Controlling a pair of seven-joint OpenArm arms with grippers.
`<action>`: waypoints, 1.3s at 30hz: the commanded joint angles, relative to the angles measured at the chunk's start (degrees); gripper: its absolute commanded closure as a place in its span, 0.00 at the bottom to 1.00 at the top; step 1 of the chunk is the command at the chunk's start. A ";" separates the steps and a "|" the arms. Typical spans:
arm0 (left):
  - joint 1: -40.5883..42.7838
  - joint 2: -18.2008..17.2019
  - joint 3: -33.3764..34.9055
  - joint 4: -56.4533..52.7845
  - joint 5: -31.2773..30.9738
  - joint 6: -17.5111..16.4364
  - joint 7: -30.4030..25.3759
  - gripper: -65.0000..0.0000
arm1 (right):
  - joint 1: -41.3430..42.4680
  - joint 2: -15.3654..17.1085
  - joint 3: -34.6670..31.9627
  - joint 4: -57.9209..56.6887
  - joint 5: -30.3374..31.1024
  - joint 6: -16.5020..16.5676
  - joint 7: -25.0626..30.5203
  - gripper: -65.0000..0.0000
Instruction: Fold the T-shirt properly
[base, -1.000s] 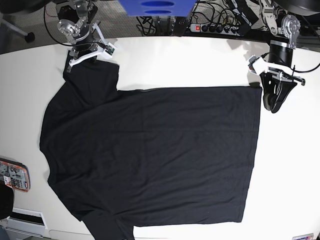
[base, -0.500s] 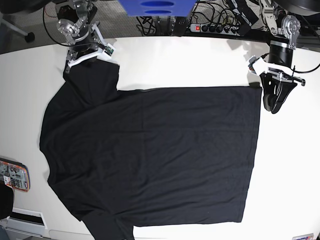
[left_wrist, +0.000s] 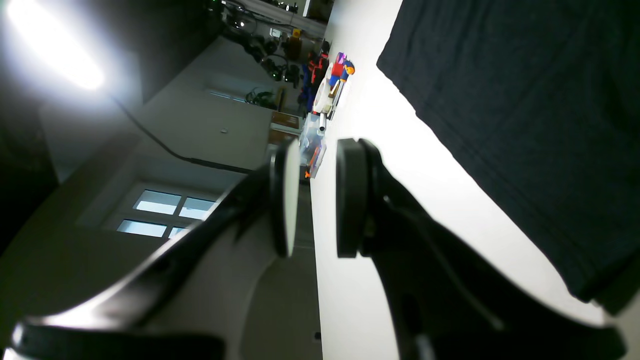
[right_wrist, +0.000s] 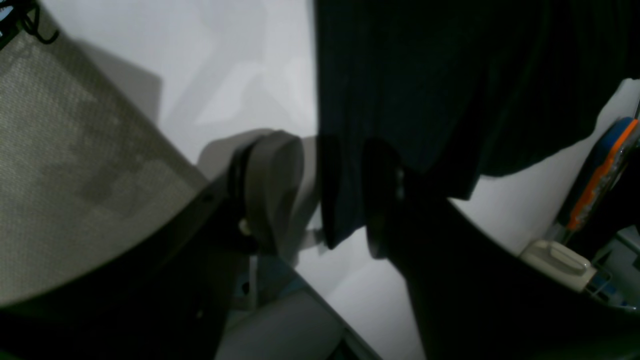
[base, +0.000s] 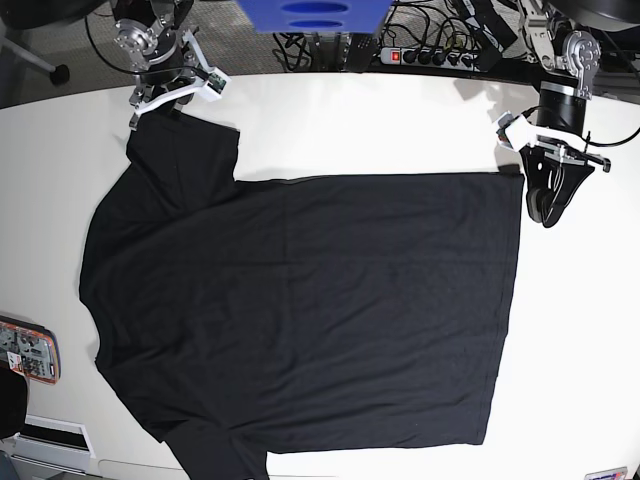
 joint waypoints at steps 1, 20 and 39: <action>0.08 -0.51 -0.36 0.83 -0.92 1.14 -0.57 0.80 | -0.37 0.24 0.03 -0.46 0.87 1.50 -0.53 0.62; 0.34 -0.51 -0.63 0.83 -0.92 1.14 -0.57 0.81 | 12.82 -0.02 -0.23 -2.13 0.87 9.58 -0.62 1.00; 2.89 -5.08 -0.36 -8.49 -3.11 -9.32 0.04 0.80 | 12.82 -2.04 -0.14 -1.34 0.95 9.41 -4.22 1.00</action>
